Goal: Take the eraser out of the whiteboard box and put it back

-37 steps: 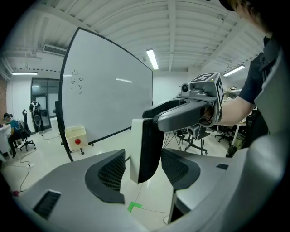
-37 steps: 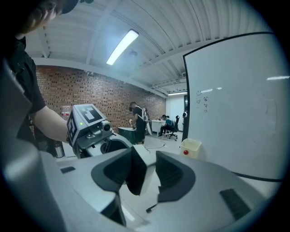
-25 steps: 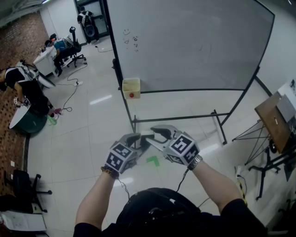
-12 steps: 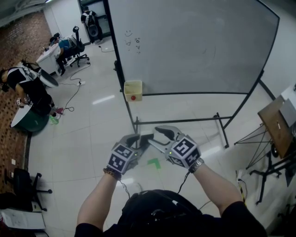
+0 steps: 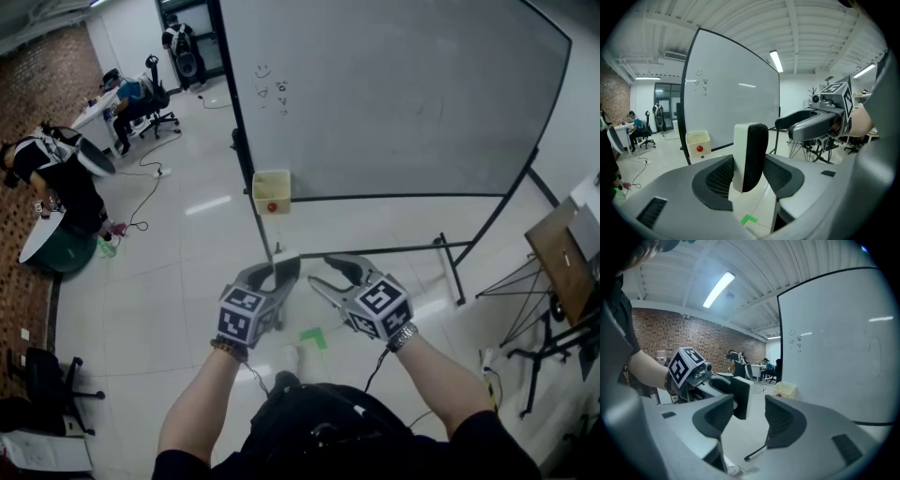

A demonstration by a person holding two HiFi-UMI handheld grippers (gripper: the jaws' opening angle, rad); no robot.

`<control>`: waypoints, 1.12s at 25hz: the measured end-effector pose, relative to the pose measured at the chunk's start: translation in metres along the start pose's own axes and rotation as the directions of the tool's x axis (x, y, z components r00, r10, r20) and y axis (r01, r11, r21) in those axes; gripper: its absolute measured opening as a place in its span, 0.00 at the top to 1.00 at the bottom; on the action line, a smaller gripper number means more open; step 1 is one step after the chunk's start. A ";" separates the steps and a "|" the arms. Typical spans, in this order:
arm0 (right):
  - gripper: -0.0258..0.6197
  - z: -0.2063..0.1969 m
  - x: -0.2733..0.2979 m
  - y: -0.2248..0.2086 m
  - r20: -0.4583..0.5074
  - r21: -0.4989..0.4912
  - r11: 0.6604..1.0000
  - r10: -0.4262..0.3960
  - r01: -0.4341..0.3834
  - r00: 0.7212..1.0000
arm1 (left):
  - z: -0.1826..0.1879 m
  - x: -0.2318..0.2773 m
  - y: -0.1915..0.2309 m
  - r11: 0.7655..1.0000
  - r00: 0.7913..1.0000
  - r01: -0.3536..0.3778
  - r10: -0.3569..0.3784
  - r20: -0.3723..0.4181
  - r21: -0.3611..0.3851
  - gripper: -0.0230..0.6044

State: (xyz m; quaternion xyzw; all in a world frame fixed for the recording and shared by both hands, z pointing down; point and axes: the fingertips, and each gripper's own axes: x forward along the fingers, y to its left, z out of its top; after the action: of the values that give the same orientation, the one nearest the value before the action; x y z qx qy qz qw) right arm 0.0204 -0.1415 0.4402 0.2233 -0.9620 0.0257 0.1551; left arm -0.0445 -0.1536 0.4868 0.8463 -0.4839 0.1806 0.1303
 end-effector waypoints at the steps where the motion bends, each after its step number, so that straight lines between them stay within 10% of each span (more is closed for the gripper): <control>1: 0.60 -0.002 0.004 -0.004 -0.005 0.001 1.000 -0.006 0.006 1.000 | 0.002 0.003 0.006 1.000 1.000 -0.005 0.005 0.005 -0.002 0.66; 28: 0.71 0.008 0.141 -0.114 -0.065 0.103 0.988 -0.104 0.111 0.992 | 0.073 0.108 0.188 0.990 0.998 -0.059 0.057 0.015 0.128 0.66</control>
State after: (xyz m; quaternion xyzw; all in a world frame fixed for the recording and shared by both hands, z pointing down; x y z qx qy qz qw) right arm -0.0521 -0.3042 0.4735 0.2819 -0.9408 0.0754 0.1727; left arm -0.1435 -0.3597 0.4762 0.8394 -0.4965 0.2103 0.0678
